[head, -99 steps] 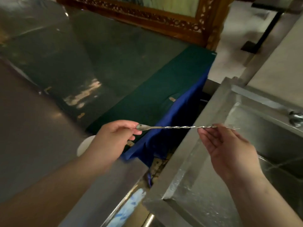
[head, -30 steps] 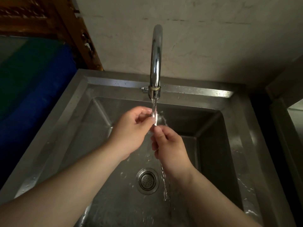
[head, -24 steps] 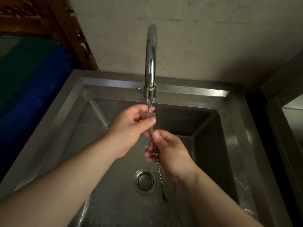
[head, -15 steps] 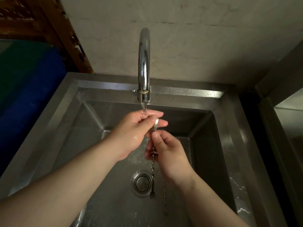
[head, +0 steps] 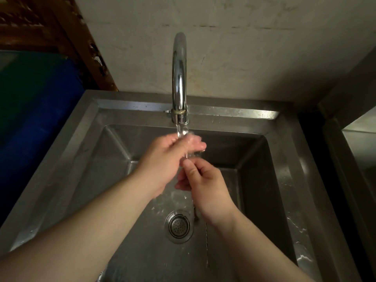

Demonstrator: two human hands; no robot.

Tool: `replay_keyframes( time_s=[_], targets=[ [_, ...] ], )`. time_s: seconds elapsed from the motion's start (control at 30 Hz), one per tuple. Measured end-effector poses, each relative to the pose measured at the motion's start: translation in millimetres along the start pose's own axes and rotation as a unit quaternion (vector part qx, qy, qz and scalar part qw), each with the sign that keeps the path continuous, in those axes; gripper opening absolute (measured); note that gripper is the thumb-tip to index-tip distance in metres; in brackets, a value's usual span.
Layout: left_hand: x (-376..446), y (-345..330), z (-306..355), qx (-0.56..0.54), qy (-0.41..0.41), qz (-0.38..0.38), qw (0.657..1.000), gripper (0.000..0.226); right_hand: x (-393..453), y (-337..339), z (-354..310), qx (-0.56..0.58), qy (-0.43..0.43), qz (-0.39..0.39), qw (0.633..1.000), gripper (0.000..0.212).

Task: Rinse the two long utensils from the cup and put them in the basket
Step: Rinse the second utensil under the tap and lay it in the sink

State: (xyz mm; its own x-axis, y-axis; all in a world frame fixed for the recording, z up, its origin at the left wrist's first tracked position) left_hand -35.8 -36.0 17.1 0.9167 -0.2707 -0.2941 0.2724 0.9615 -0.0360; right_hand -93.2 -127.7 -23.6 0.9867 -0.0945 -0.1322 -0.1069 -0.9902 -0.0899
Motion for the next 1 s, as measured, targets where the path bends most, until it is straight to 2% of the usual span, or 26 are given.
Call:
replay_keyframes(
  time_s=[0.1, 0.17, 0.27, 0.5, 0.57, 0.67, 0.73, 0.87, 1.0],
  targets=[
    [10, 7, 3, -0.11, 0.04, 0.04, 0.992, 0.02, 0, 2, 6, -0.048, -0.024, 0.016, 0.998, 0.021],
    [10, 3, 0, -0.093, 0.059, 0.037, 0.993, 0.025, 6, 2, -1, -0.071, -0.002, 0.023, 0.997, 0.023],
    [4, 0, -5, -0.042, 0.045, 0.036, 0.997, 0.024, 14, -1, -13, -0.089, 0.04, 0.011, 0.995, 0.024],
    [3, 57, 6, -0.16, 0.068, 0.188, 0.967, 0.015, -3, 29, 4, -0.239, -0.009, -0.012, 0.971, 0.015],
    [3, 73, -6, -0.193, 0.097, 0.235, 0.948, 0.016, -3, 35, -4, -0.225, 0.008, 0.005, 0.974, 0.008],
    [5, 82, -34, -0.265, 0.171, 0.282, 0.906, 0.015, 4, 30, -27, -0.136, 0.044, 0.035, 0.989, 0.006],
    [8, 78, -56, -0.298, 0.221, 0.278, 0.886, 0.013, 11, 21, -45, -0.102, 0.074, 0.046, 0.991, 0.003],
    [5, 46, -95, -0.383, 0.303, 0.211, 0.847, 0.015, 23, -1, -70, -0.125, 0.116, 0.029, 0.985, 0.008],
    [-2, 8, -112, -0.334, 0.377, 0.137, 0.853, 0.02, 31, -10, -76, -0.173, 0.125, -0.002, 0.977, 0.01]
  ],
)
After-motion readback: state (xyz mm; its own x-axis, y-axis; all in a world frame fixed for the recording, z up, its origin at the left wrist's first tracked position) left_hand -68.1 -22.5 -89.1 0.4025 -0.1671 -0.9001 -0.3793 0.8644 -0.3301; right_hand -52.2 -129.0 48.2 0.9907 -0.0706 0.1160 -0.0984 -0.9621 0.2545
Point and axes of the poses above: each hand's wrist, its own x-axis towards the middle knuckle, its own y-axis out of the back of the hand, z = x × y, the point moved 5 cm from there along x, towards the middle knuckle, and after that the axes turned 5 degrees about y, right-handed, at the moved point
